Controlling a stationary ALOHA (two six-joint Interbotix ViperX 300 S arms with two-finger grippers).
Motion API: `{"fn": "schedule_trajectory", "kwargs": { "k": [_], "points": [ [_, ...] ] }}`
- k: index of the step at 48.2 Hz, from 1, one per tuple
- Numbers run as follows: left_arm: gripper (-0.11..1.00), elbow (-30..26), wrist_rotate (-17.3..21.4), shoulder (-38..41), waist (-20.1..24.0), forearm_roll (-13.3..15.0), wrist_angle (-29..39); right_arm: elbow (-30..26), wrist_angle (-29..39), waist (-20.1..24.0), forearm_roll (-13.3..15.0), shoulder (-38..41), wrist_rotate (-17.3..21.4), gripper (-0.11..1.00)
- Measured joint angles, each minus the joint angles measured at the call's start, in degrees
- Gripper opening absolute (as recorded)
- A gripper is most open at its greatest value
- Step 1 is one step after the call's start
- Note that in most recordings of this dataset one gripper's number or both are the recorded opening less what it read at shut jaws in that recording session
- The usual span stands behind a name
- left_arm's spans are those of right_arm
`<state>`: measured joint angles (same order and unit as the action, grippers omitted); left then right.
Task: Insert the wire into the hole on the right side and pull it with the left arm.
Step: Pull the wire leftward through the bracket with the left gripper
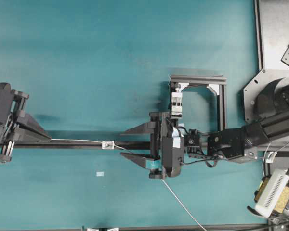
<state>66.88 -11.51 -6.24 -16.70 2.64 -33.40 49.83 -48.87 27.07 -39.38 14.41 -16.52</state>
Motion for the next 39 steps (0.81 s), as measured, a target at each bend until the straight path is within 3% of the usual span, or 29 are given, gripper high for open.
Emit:
{"fn": "schedule_trajectory", "kwargs": {
  "k": [7,13,16,26,30,32,39],
  "points": [
    [-0.09,0.0,-0.5,0.1,0.0,0.0,1.9,0.0,0.0,0.0,-0.1,0.0,0.0,0.72],
    [0.03,-0.2,-0.5,0.0,0.0,-0.1,2.0,0.0,0.0,0.0,0.0,0.0,0.0,0.72],
    [0.14,-0.4,-0.5,0.0,0.0,-0.1,2.0,0.0,0.0,0.0,-0.1,0.0,0.0,0.72],
    [0.73,-0.4,-0.5,0.0,0.0,-0.1,2.0,0.0,0.0,0.0,0.0,0.0,0.0,0.72],
    [0.92,-0.4,-0.5,0.0,0.0,-0.1,2.0,0.0,0.0,-0.1,0.0,0.0,0.0,0.72],
    [0.96,-0.4,-0.5,0.0,0.0,-0.1,2.1,0.0,0.0,0.0,0.0,0.0,0.0,0.72],
    [0.97,-0.4,-0.4,0.0,1.0,-0.1,2.0,0.0,0.0,-0.1,-0.1,0.0,0.0,0.72]
  ]
}}
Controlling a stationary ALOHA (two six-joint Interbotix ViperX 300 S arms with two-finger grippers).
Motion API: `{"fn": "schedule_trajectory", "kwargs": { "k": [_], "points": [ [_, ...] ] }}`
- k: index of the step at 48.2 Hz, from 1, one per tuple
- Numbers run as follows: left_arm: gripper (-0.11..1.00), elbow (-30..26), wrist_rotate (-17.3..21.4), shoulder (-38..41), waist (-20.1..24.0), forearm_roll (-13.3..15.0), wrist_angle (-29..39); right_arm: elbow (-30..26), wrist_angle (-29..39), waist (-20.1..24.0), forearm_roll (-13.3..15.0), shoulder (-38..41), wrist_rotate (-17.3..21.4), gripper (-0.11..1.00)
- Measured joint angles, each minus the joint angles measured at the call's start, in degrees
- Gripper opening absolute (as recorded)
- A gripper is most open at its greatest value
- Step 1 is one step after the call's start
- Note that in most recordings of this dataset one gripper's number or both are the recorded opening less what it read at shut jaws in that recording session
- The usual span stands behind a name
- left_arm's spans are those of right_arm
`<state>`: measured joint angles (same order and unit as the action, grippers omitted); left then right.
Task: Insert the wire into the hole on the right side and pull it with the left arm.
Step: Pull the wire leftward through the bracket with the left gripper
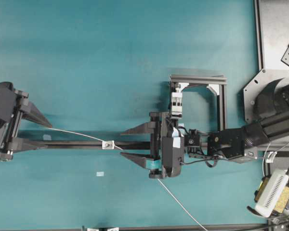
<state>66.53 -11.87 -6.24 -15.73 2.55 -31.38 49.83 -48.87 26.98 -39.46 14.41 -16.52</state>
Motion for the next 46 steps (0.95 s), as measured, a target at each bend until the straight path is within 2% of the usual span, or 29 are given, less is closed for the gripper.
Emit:
{"fn": "schedule_trajectory", "kwargs": {
  "k": [24,46],
  "points": [
    [0.97,-0.4,0.7,-0.3,4.6,0.0,0.0,3.2,-0.1,-1.1,0.0,-5.6,0.0,0.72],
    [0.97,-0.4,4.5,-5.7,7.3,-0.1,0.1,5.2,0.0,-4.5,0.0,-8.6,-0.3,0.72]
  ]
}}
